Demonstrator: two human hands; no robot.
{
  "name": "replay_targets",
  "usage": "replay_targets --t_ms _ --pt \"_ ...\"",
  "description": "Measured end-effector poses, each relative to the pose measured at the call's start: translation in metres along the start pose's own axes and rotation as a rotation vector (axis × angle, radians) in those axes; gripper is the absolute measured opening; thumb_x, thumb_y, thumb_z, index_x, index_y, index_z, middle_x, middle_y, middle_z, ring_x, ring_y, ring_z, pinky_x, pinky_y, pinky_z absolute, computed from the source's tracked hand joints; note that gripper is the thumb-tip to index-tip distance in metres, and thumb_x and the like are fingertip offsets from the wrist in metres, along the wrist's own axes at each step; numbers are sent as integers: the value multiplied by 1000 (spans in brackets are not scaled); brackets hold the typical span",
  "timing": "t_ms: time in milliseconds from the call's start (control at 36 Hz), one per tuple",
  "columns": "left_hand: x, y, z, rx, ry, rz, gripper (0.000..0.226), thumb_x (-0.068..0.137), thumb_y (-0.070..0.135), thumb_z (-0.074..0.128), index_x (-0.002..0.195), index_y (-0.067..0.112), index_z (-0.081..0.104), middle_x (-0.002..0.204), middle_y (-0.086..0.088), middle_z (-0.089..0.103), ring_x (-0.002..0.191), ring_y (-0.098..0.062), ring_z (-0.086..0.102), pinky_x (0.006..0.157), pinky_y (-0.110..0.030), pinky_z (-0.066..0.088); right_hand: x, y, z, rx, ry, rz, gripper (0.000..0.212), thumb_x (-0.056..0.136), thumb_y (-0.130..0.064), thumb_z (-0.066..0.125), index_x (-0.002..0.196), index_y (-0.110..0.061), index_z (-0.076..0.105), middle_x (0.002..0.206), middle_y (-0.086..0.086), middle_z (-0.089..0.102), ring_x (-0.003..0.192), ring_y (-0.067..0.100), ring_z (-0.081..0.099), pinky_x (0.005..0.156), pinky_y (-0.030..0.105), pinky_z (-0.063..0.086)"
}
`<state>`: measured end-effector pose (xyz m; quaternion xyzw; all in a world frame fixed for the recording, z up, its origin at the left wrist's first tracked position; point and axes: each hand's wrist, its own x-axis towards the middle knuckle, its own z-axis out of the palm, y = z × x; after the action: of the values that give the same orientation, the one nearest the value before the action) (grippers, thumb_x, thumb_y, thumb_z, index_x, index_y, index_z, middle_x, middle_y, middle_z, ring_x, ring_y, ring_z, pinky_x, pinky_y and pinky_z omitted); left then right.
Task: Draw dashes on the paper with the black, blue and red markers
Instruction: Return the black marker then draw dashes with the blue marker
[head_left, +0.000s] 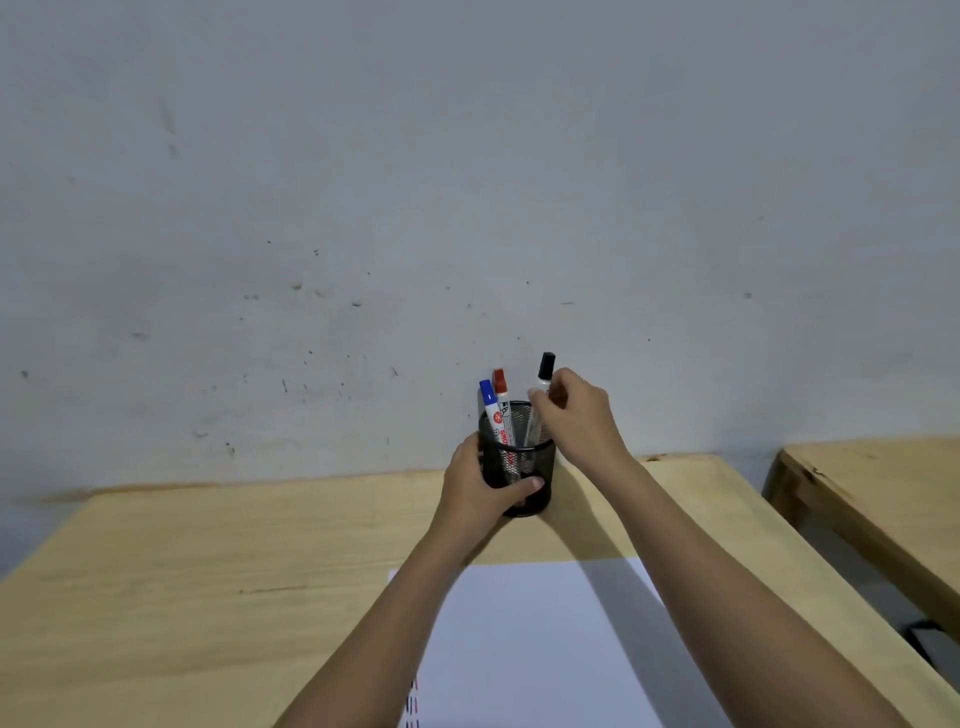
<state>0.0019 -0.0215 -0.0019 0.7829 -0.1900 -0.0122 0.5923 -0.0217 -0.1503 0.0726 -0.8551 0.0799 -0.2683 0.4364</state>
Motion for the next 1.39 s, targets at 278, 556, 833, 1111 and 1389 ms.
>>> replay_targets --t_ms 278,556,833,1111,1389 --pt "4 -5 -2 -44 -24 21 62 61 29 85 111 31 49 113 6 63 103 -7 62 86 -26 52 7 -4 -2 -114 -125 9 19 83 -20 60 101 -14 57 84 8 64 77 22 63 61 30 51" --pt "3 -7 -3 -78 -41 31 64 59 30 85 114 28 52 114 5 64 104 -10 63 89 -31 53 8 -2 5 -151 31 -54 30 81 -8 61 111 -7 56 98 4 57 87 17 56 73 27 48" --pt "1 -6 -11 -103 -92 21 55 68 19 82 112 28 50 103 18 60 92 10 58 70 -7 48 1 -10 22 -249 -152 -53 9 79 -10 64 87 -6 67 90 12 68 81 24 65 75 35 56" --pt "1 -11 -12 -135 -91 11 62 68 19 82 120 26 50 105 20 58 95 14 55 72 -6 47 5 -15 32 -315 -132 -8 13 74 -15 73 79 -3 71 82 12 70 74 22 64 64 28 49" --pt "0 -14 -8 -85 -22 37 61 64 27 84 118 21 55 116 -2 56 107 -11 59 89 -25 52 2 -15 23 -131 -87 38 7 70 -8 70 76 -6 68 71 7 64 69 21 64 64 27 53"
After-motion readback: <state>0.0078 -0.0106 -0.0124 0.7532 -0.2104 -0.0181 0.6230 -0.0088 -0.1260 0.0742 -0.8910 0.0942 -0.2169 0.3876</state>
